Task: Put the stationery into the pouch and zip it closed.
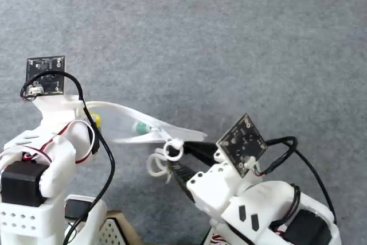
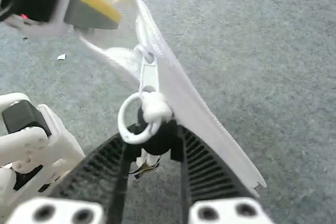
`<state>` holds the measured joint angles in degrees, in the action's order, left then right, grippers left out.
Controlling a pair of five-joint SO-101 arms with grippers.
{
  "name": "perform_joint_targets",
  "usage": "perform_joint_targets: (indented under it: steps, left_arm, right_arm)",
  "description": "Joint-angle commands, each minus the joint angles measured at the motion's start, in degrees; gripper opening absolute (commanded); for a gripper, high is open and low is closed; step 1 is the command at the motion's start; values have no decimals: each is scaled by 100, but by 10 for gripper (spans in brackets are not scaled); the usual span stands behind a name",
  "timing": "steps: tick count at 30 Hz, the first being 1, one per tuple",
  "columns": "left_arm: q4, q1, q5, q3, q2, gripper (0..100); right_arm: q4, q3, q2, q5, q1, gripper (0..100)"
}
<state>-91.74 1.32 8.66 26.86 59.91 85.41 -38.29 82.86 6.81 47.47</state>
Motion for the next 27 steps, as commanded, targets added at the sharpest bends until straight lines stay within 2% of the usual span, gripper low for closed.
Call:
perform_joint_targets:
  steps: [1, 9, 20, 27]
  left_arm:
    - [88, -57, -44, -66, -35, 29]
    - [88, -57, -53, -66, -35, 29]
    - [26, 40, -62, -382, -18, 29]
    - [-325, 901, -62, -400, -18, 30]
  right_arm:
    - [9, 224, 13, -387, -44, 21]
    - [-9, 462, 13, -466, -44, 12]
    - [-158, 2448, -470, -475, -422, 12]
    - [-167, 2932, -831, -475, -448, 12]
